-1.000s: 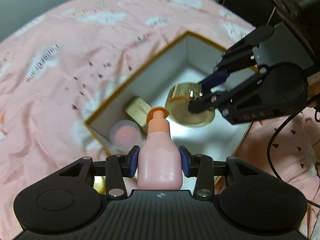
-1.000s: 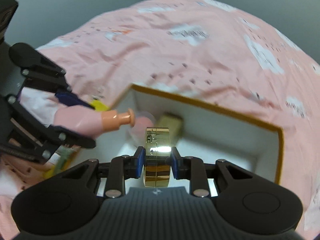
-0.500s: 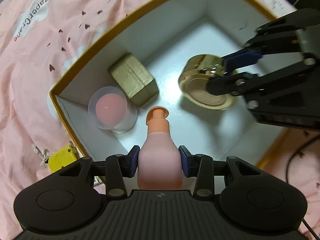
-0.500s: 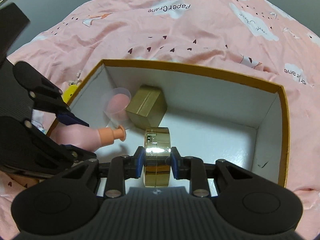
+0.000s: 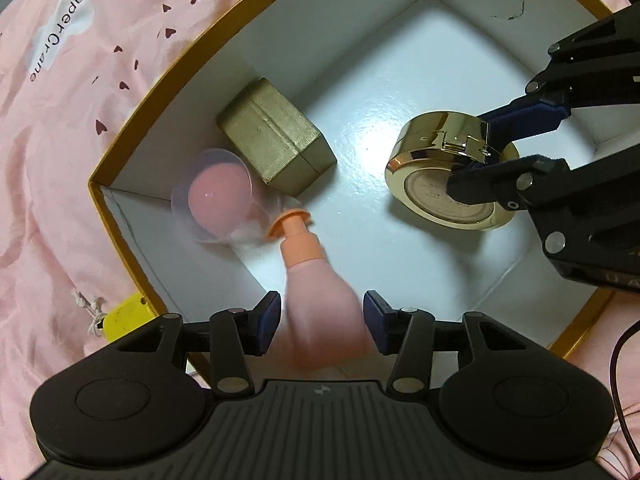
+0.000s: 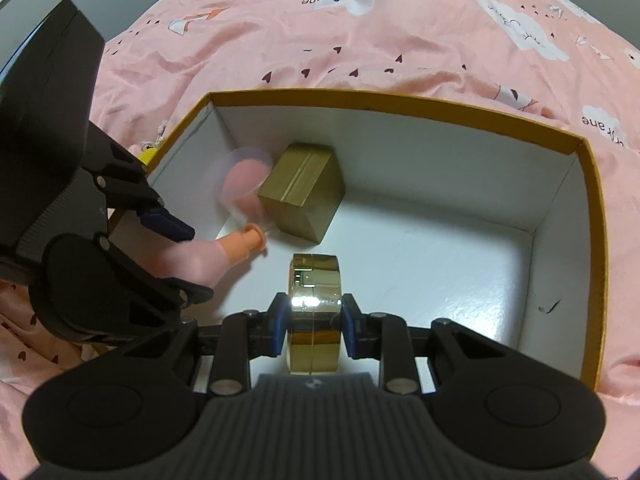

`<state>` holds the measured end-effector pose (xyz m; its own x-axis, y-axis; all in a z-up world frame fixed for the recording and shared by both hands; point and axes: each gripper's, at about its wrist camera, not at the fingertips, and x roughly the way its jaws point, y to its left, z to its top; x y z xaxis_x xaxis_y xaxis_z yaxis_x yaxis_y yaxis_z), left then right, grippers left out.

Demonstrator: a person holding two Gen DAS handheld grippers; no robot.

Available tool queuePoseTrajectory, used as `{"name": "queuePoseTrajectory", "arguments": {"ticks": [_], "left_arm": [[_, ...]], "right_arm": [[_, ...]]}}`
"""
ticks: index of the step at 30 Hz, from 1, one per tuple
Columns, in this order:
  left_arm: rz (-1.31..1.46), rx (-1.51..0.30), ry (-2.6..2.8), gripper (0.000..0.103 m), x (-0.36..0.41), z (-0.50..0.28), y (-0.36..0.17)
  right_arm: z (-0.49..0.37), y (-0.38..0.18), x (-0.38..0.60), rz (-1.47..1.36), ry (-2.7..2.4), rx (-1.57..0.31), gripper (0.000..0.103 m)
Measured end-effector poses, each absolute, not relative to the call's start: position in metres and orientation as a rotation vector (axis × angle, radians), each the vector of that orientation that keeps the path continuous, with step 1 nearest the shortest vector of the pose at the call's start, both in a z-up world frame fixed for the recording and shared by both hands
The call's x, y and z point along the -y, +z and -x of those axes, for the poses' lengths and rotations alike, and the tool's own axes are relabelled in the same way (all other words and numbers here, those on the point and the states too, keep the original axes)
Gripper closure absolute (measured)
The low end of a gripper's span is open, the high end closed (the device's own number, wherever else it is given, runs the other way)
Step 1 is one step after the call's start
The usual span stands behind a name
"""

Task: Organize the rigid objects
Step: 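Lower the compact and pink bottle into the box and open both tools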

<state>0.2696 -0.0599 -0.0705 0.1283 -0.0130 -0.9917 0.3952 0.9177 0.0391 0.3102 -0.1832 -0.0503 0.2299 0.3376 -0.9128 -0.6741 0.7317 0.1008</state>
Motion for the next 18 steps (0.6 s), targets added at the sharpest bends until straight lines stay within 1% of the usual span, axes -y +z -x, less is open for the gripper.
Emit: {"name": "queuePoseTrajectory", "arguments": {"ticks": [5, 11, 18], "left_arm": [[-0.271, -1.354, -0.346, 0.046, 0.049, -0.262, -0.05], [-0.218, -1.224, -0.315, 0.046, 0.027, -0.247, -0.016], [-0.169, -1.139, -0.24, 0.046, 0.003, -0.224, 0.0]], "right_arm": [[-0.308, -0.05, 0.18, 0.344, 0.724, -1.149, 0.076], [-0.308, -0.054, 0.173, 0.298, 0.748, -1.191, 0.076], [-0.305, -0.063, 0.155, 0.278, 0.782, -1.227, 0.076]]}}
